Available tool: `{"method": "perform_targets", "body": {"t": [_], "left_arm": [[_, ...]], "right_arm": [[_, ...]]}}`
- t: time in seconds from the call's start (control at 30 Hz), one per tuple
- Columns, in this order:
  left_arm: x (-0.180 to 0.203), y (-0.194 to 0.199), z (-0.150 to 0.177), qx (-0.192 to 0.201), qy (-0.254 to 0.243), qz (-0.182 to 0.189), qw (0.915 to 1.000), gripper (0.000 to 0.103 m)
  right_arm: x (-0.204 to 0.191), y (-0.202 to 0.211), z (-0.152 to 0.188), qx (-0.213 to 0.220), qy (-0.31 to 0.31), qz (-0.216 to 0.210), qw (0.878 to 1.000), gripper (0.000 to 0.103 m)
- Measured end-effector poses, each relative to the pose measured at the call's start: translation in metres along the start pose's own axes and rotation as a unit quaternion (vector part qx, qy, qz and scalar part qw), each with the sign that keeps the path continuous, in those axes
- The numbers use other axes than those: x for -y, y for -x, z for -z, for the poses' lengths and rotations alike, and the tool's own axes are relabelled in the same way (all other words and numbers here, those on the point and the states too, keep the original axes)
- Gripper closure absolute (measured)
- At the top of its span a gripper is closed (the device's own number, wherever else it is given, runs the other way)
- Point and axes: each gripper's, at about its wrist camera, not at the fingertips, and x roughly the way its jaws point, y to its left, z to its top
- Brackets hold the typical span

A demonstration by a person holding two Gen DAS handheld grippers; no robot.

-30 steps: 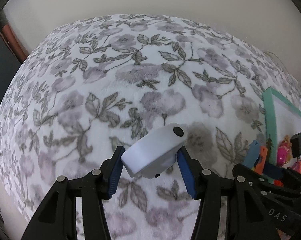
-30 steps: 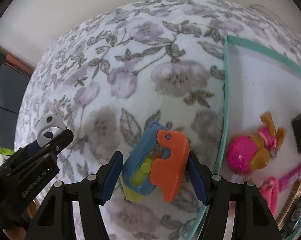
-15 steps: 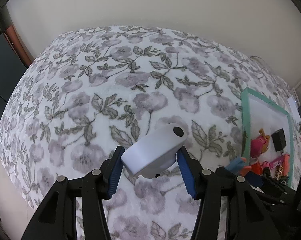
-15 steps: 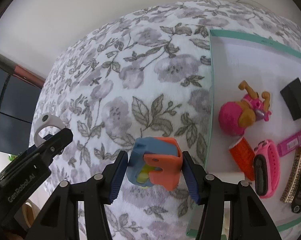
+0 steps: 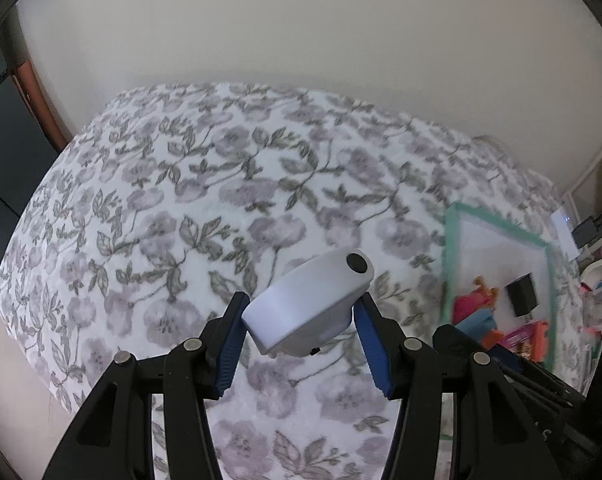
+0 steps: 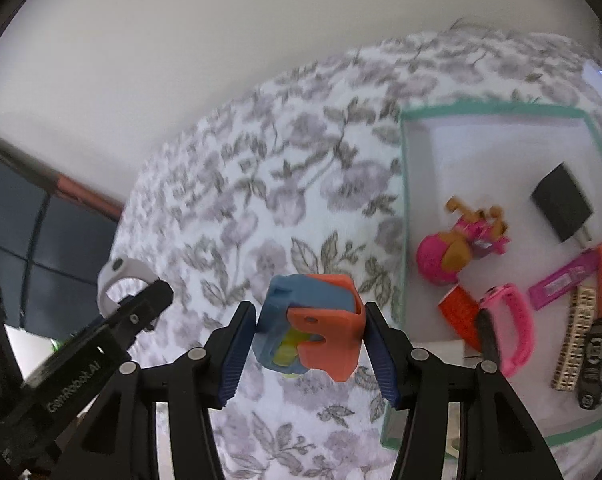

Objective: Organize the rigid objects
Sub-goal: 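Carry the white device and blue-orange toy over the tray, lowering them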

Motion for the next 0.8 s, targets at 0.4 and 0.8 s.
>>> {"method": "perform_targets", "body": {"t": [0.4,0.8], "left_arm": [[0.079,0.056,-0.008,0.050,-0.035,0.039,0.9974,0.048],[0.160,0.041,0.000,0.037,-0.058,0.077,0.9946,0.047]], "right_arm": [[0.045,0.105,-0.007,0.120,-0.032,0.046,0.991,0.046],[0.098,0.158,-0.019,0.182,-0.054,0.144,0.971,0.046]]}}
